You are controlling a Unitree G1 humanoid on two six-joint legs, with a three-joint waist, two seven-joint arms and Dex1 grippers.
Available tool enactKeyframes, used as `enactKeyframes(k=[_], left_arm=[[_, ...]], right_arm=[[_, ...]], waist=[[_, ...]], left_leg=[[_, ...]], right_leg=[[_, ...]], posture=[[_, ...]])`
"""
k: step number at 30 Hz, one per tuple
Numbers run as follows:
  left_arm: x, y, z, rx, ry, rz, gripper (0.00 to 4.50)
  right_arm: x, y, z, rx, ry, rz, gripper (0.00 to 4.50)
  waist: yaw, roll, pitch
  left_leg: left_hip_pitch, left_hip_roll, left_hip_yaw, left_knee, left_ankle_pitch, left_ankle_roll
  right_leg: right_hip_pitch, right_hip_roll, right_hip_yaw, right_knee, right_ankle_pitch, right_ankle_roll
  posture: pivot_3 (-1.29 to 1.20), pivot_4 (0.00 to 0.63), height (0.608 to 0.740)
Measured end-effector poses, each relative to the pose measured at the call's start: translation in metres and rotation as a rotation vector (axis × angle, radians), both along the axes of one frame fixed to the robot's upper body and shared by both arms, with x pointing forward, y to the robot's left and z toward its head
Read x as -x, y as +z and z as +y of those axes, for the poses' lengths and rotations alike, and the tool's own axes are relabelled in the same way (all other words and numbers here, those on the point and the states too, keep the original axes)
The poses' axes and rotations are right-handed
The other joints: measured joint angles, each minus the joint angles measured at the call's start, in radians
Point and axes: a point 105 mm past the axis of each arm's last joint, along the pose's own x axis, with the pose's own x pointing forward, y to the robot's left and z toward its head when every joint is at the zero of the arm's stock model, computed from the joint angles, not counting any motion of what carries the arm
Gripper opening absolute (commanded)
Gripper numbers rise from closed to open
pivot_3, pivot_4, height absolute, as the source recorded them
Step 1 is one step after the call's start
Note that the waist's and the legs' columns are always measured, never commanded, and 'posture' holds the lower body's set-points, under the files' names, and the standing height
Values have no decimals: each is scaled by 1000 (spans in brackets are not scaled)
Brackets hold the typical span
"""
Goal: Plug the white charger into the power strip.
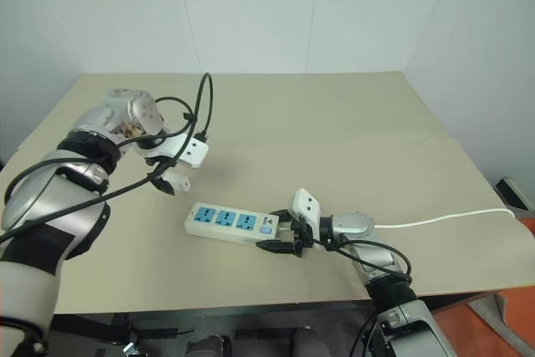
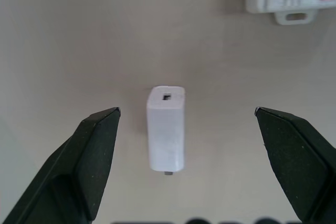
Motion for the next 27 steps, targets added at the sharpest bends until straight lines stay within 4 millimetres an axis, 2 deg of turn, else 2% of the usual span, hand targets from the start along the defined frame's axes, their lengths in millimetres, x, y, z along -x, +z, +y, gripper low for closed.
enactKeyframes(k=[5, 20, 21, 23, 27], left_arm=[[-4, -9, -4, -3, 10, -18, 4500], [-7, -29, 5, -88, 36, -24, 4500], [-7, -30, 5, -91, 36, -25, 4109], [-8, -30, 6, -95, 35, -35, 3701], [-9, -32, 6, -93, 37, -42, 2387]], right_arm=[[3, -1, 1, 0, -5, 0, 3416], [3, -1, 4, 12, -18, 4, 3416], [3, -1, 4, 13, -19, 3, 3416], [3, -1, 4, 13, -21, 3, 3416], [3, -1, 4, 13, -26, 2, 3416]], waist=[[-1, 0, 0], [-3, 0, 0], [-3, 0, 0], [-4, 0, 0], [-4, 0, 0]], left_leg=[[0, 0, 0, 0, 0, 0], [1, 0, 0, 0, 0, 0], [1, 0, 0, 0, 0, 0], [1, 0, 0, 0, 0, 0], [1, 0, 0, 0, 0, 0]], right_leg=[[0, 0, 0, 0, 0, 0], [0, 0, 0, 1, 0, 0], [0, 0, 0, 1, 0, 0], [0, 0, 0, 2, 0, 0], [0, 0, 0, 2, 0, 0]], posture=[[0, 150, 740], [0, 150, 740], [0, 150, 740], [0, 150, 740], [0, 150, 740]])
